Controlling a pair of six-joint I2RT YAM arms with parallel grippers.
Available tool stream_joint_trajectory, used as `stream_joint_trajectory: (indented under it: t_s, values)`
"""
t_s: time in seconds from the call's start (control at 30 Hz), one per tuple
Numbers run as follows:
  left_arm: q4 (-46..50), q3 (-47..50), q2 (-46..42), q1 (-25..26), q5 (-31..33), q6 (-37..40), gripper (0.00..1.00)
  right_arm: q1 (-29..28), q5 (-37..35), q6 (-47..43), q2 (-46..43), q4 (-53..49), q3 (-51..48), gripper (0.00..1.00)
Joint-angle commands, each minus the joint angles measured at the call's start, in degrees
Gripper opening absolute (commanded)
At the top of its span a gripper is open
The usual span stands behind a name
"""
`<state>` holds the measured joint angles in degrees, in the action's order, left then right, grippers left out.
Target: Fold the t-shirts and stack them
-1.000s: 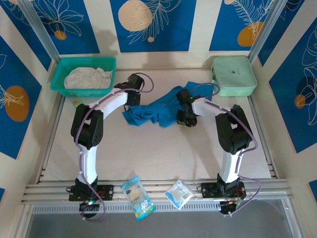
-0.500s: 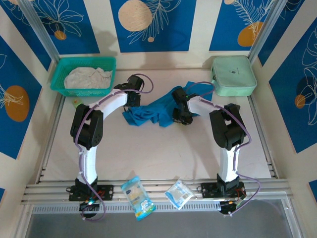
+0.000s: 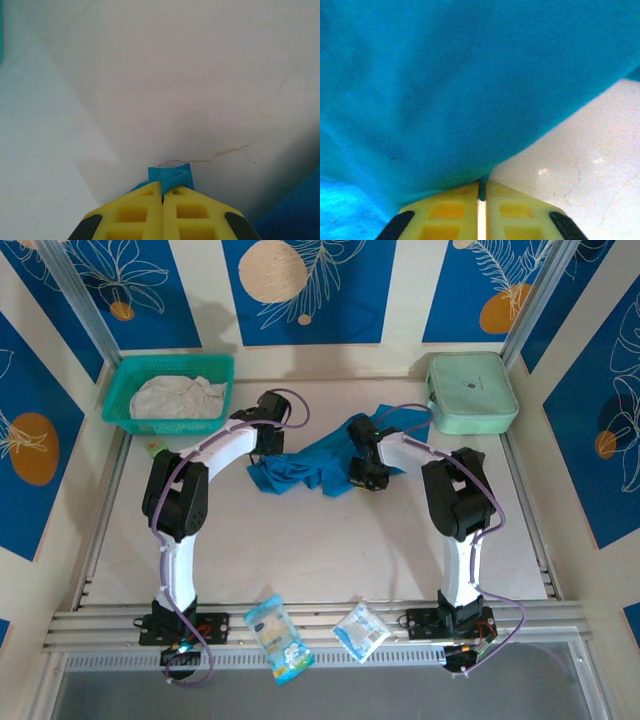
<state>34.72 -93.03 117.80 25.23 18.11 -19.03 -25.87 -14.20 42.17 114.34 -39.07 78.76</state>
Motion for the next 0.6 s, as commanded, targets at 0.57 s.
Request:
stream_joint_trajectory:
  t_s: [0.57]
  values:
    - [-1.23, 1.21, -1.52, -0.10, -1.55, -0.94, 0.00, 1.58, -13.40, 1.36, -36.20, -19.86, -20.08, 0.00]
